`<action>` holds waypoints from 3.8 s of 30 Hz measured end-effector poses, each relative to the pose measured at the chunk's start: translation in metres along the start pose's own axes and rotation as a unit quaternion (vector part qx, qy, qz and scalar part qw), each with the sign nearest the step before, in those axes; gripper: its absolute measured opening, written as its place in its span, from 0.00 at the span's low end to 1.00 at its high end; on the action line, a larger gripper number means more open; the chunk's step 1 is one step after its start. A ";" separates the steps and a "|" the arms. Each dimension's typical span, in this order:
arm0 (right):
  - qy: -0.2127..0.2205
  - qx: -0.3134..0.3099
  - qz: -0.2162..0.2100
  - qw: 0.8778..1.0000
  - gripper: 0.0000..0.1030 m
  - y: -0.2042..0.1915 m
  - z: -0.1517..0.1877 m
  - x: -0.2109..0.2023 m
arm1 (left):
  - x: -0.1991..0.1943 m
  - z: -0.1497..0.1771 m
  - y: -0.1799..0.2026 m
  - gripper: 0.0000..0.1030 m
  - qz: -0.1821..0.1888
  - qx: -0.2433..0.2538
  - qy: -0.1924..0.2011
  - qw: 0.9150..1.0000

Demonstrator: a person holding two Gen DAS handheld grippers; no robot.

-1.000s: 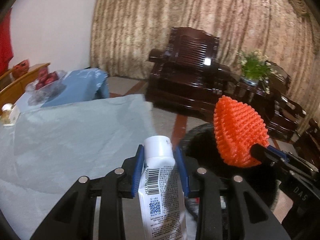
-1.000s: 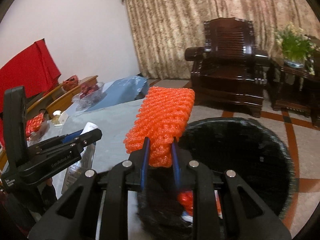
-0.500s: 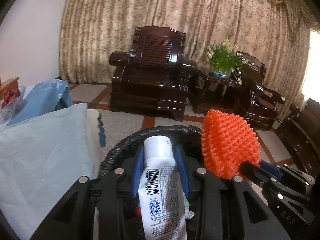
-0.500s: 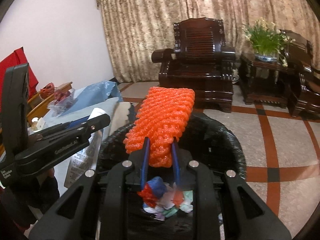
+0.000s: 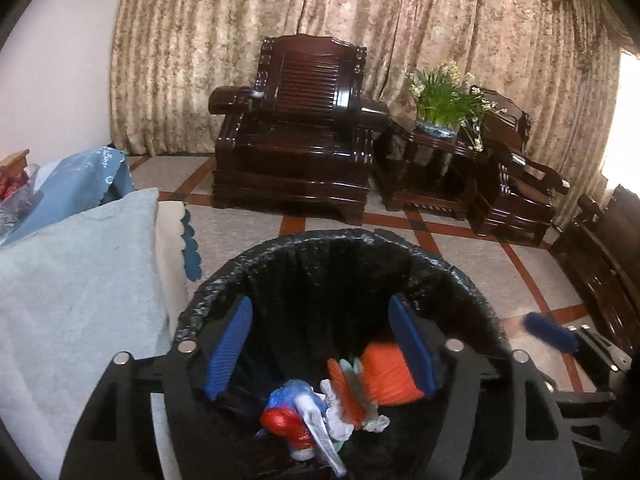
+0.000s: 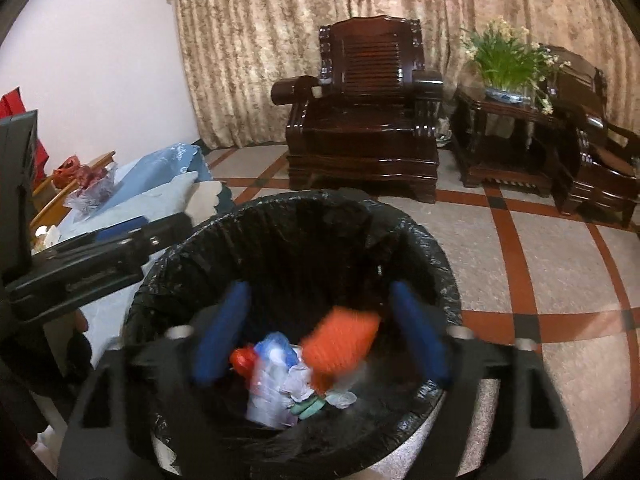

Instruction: Collect trash

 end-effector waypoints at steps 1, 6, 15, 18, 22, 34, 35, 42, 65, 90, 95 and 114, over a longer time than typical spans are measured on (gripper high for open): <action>0.003 0.002 0.001 1.000 0.88 0.000 0.000 -0.002 | 0.000 -0.001 -0.002 0.71 -0.002 -0.002 -0.001 1.000; -0.002 0.014 -0.010 1.000 0.94 -0.002 -0.001 -0.006 | -0.016 -0.002 -0.016 0.80 -0.022 0.001 0.009 1.000; 0.008 0.015 -0.048 0.999 0.95 -0.023 -0.014 -0.027 | -0.051 -0.005 -0.036 0.91 -0.039 -0.005 0.023 0.999; 0.012 0.015 -0.060 0.998 0.95 -0.029 -0.020 -0.035 | -0.065 -0.002 -0.037 0.93 -0.040 -0.001 0.027 0.999; 0.017 0.016 -0.076 0.997 0.95 -0.037 -0.027 -0.048 | -0.081 -0.002 -0.039 0.94 -0.045 0.003 0.028 0.999; 0.037 -0.006 -0.106 0.994 0.95 -0.067 -0.047 -0.090 | -0.136 -0.005 -0.043 0.94 -0.068 0.008 0.052 0.996; 0.038 -0.007 -0.107 0.994 0.95 -0.068 -0.048 -0.093 | -0.140 -0.007 -0.042 0.94 -0.070 0.009 0.054 0.996; 0.055 -0.027 -0.115 0.992 0.95 -0.084 -0.059 -0.118 | -0.171 -0.012 -0.042 0.94 -0.078 0.010 0.073 0.994; 0.076 -0.060 -0.128 0.987 0.95 -0.114 -0.067 -0.145 | -0.225 -0.021 -0.051 0.94 -0.099 0.009 0.116 0.988; 0.083 -0.068 -0.130 0.986 0.95 -0.128 -0.068 -0.151 | -0.237 -0.022 -0.052 0.94 -0.103 0.013 0.130 0.986; 0.082 -0.068 -0.131 0.986 0.95 -0.129 -0.068 -0.151 | -0.237 -0.022 -0.052 0.94 -0.103 0.013 0.129 0.986; 0.082 -0.069 -0.132 0.985 0.95 -0.134 -0.068 -0.152 | -0.238 -0.023 -0.054 0.94 -0.103 0.013 0.129 0.986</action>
Point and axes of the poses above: each gripper's, at about its wrist camera, not at the fingertips, and x roughly the way its jaws point, y to its right, z to its underside, the point moved 1 cm from there along x, roughly the way its jaws point, and after that the axes turned 9 degrees about y, right-handed, at the moved point
